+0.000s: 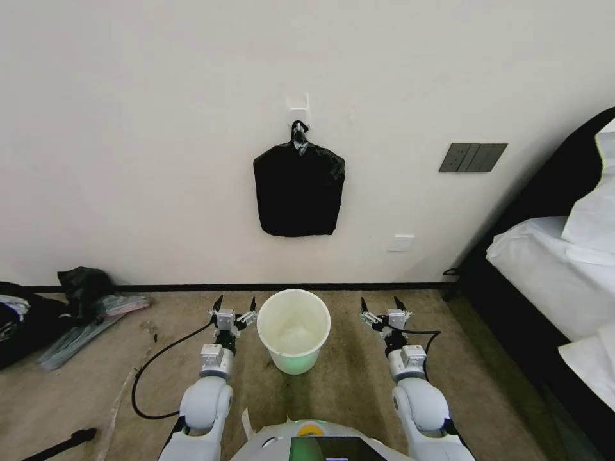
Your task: Place a trash bag onto the trash bin.
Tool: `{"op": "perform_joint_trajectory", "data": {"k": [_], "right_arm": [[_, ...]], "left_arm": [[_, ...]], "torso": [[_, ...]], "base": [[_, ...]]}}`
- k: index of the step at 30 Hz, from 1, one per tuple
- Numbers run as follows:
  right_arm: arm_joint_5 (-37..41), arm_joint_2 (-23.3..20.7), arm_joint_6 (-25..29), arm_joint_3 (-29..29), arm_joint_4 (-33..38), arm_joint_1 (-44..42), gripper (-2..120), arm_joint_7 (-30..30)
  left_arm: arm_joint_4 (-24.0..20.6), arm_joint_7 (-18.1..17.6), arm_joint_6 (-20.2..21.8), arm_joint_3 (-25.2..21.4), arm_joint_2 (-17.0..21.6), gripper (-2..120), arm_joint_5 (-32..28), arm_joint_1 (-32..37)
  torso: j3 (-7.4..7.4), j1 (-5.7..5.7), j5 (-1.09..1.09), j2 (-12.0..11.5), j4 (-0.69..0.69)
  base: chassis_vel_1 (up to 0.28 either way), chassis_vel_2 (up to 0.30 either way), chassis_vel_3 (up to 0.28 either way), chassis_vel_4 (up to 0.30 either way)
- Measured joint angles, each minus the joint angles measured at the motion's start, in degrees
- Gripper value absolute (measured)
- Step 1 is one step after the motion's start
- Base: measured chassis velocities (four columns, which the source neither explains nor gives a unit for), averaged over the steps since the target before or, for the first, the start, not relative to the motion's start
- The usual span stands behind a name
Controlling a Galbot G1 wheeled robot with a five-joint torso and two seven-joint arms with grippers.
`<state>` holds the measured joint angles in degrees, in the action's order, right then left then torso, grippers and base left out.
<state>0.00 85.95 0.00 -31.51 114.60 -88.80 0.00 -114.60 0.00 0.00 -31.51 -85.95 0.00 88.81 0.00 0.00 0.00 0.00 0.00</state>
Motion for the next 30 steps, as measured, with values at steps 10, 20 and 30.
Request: {"op": "perform_joint_trajectory", "data": {"k": [10, 20, 30], "right_arm": [[0.00, 0.00, 0.00, 0.00, 0.00, 0.00, 100, 0.00], [0.01, -0.57, 1.21, 0.23, 0.93, -0.49, 100, 0.31], [2.94, -7.15, 14.18, 2.95, 10.46, -5.27, 100, 3.79]], "left_arm": [[0.00, 0.00, 0.00, 0.00, 0.00, 100, 0.00, 0.00], [-1.42, -1.21, -1.64, 1.26, 1.47, 100, 0.23, 0.98], [-9.02, -7.00, -11.72, 6.48, 8.18, 100, 1.49, 5.73]], "torso": [[0.00, 0.00, 0.00, 0.00, 0.00], [0.01, 0.00, -0.01, 0.00, 0.00], [0.00, 0.00, 0.01, 0.00, 0.00]], "base": [[0.000, 0.000, 0.000, 0.000], [0.000, 0.000, 0.000, 0.000], [0.000, 0.000, 0.000, 0.000]]}}
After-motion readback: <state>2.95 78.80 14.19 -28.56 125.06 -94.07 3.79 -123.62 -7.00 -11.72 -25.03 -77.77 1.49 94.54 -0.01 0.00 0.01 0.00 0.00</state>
